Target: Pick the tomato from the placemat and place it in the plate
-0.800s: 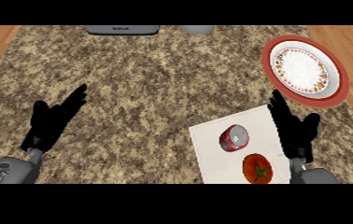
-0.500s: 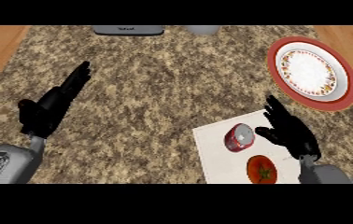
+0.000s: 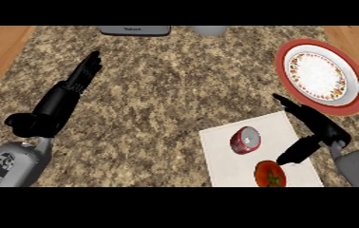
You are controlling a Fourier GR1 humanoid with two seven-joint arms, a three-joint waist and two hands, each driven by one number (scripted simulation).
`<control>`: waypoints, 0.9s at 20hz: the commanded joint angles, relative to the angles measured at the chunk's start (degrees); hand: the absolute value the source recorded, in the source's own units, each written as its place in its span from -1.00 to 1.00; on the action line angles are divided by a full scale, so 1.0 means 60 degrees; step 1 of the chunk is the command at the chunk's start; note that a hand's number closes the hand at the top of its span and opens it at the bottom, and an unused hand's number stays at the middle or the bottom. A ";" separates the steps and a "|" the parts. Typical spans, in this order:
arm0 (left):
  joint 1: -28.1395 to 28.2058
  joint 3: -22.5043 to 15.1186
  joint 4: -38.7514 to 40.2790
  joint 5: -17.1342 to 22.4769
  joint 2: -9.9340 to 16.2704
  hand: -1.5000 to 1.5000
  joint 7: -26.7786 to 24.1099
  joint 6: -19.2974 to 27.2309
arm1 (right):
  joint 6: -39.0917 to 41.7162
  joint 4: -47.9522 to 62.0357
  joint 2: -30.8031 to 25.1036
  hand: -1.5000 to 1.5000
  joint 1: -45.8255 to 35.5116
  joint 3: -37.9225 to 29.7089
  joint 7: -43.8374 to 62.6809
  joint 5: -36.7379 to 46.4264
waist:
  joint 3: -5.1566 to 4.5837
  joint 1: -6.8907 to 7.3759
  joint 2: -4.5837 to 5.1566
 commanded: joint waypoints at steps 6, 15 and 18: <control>0.0630 0.0384 -0.0080 -0.0495 -0.0232 0.00 -0.0490 -0.0228 | 0.1012 -0.1807 0.0160 -1.00 -0.1099 0.0504 0.3846 0.0742 | 0.0017 -0.0271 0.0013; 0.0935 0.0559 -0.0866 -0.0585 -0.0241 0.00 -0.0062 -0.0355 | 0.3019 -0.2061 0.0554 -1.00 -0.1772 -0.0079 0.7671 -0.2505 | 0.0020 -0.0185 0.0014; 0.0590 0.0414 -0.0845 -0.0863 -0.0636 0.00 0.0250 -0.0028 | 0.3640 -0.2116 -0.0203 -1.00 -0.1993 -0.0042 0.8016 -0.2912 | 0.0019 -0.0257 0.0015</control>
